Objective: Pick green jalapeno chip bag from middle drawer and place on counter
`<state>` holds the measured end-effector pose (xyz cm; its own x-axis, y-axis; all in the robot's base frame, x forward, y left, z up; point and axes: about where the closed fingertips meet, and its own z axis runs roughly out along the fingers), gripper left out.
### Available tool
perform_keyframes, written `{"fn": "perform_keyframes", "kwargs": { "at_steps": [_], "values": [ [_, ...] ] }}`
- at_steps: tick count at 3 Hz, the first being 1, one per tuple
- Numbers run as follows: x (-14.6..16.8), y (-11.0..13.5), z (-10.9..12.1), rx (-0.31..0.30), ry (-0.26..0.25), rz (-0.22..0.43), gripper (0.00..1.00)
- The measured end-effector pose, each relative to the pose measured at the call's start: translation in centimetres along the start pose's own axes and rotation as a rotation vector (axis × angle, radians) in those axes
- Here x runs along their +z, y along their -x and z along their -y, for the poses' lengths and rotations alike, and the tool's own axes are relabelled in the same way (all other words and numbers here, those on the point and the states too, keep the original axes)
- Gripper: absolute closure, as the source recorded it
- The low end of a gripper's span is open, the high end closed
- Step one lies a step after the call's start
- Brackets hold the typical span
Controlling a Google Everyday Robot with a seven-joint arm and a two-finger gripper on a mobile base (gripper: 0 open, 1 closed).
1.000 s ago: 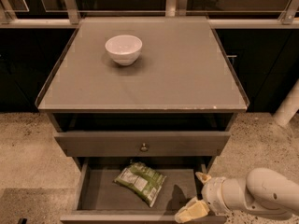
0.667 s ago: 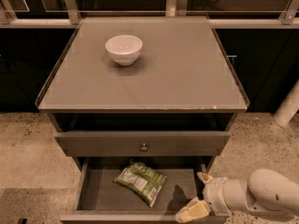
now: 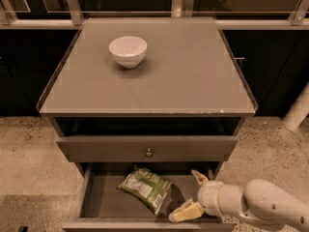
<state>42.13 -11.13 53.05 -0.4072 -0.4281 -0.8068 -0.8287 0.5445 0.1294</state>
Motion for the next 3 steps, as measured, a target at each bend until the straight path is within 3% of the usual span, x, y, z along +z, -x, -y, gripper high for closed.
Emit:
{"fn": "perform_keyframes", "kwargs": {
  "at_steps": [1, 2, 3],
  "values": [
    [3.43, 1.72, -0.37, -0.053, 0.048, 0.047, 0.00],
    [3.67, 1.71, -0.48, -0.052, 0.053, 0.048, 0.00],
    [3.43, 1.60, -0.04, -0.045, 0.017, 0.050, 0.00]
  ]
}}
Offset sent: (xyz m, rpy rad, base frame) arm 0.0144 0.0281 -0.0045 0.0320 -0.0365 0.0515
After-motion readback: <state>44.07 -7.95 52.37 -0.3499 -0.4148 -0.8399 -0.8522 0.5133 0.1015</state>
